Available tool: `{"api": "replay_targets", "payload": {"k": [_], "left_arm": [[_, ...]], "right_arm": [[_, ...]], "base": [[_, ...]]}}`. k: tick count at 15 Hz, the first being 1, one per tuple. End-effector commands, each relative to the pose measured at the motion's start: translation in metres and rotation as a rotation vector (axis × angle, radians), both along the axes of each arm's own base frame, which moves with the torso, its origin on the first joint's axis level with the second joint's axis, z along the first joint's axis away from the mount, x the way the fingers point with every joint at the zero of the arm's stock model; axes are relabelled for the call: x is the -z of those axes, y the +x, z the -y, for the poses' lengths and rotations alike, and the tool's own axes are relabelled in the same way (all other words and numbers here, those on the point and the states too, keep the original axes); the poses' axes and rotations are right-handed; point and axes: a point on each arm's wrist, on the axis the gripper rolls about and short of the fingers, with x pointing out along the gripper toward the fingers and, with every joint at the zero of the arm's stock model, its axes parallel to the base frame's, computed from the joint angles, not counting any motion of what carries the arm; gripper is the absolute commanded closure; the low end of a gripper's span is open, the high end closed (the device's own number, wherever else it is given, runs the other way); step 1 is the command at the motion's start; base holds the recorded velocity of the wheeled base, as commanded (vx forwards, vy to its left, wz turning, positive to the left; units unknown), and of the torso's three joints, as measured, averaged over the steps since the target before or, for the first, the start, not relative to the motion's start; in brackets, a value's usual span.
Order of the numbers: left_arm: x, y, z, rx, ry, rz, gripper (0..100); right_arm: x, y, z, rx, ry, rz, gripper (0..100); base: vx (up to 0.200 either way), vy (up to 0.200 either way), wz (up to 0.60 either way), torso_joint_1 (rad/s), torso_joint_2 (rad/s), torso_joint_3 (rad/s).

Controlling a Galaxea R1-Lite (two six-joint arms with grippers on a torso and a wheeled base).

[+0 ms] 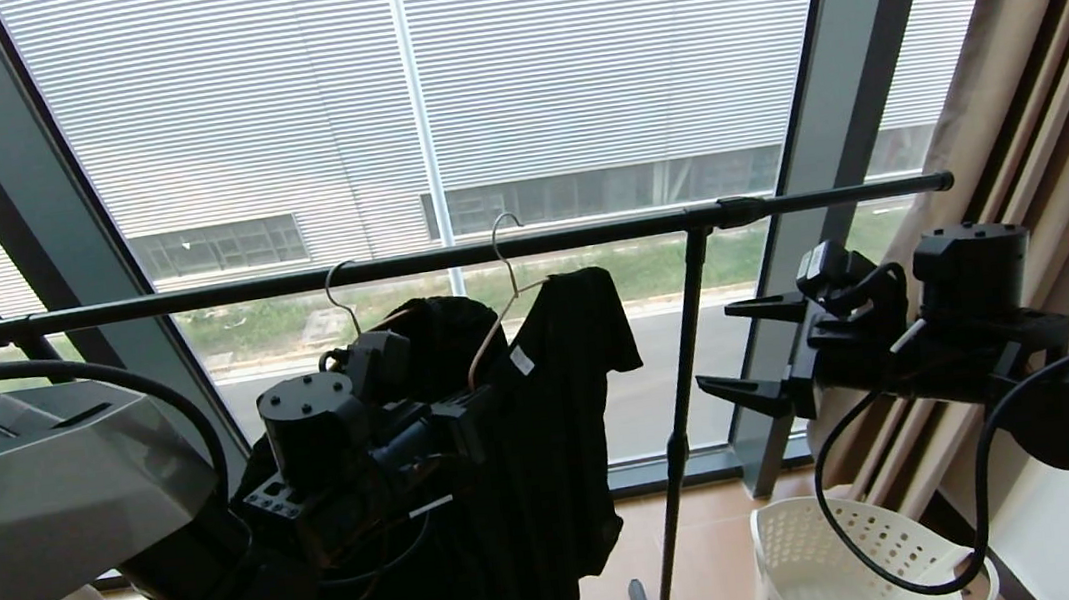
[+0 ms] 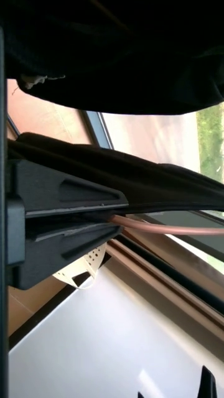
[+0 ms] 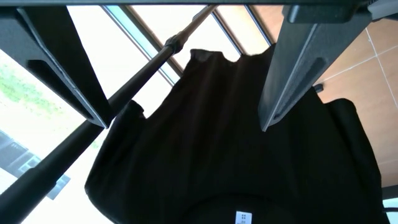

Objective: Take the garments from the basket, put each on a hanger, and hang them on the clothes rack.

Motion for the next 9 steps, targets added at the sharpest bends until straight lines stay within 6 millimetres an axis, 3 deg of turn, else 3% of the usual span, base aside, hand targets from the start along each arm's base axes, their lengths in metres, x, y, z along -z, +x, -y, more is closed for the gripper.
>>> {"api": "replay_targets", "payload": {"k": [1,9], "left_arm": [[0.0024,0.0007,-0.0003,-0.001,0.003,-0.006,100],[0.0024,0.0010,-0.0008,-0.003,0.003,-0.006,100]], "right_arm": [[0.0008,0.0000,-0.0001,-0.001,-0.001,-0.002,0],[0.0005,0.0002,-0.0001,-0.002,0.000,-0.001,0]], "base": [[0.000,0.000,0.00,0.000,0.00,0.000],[0.000,0.000,0.00,0.000,0.00,0.000]]}}
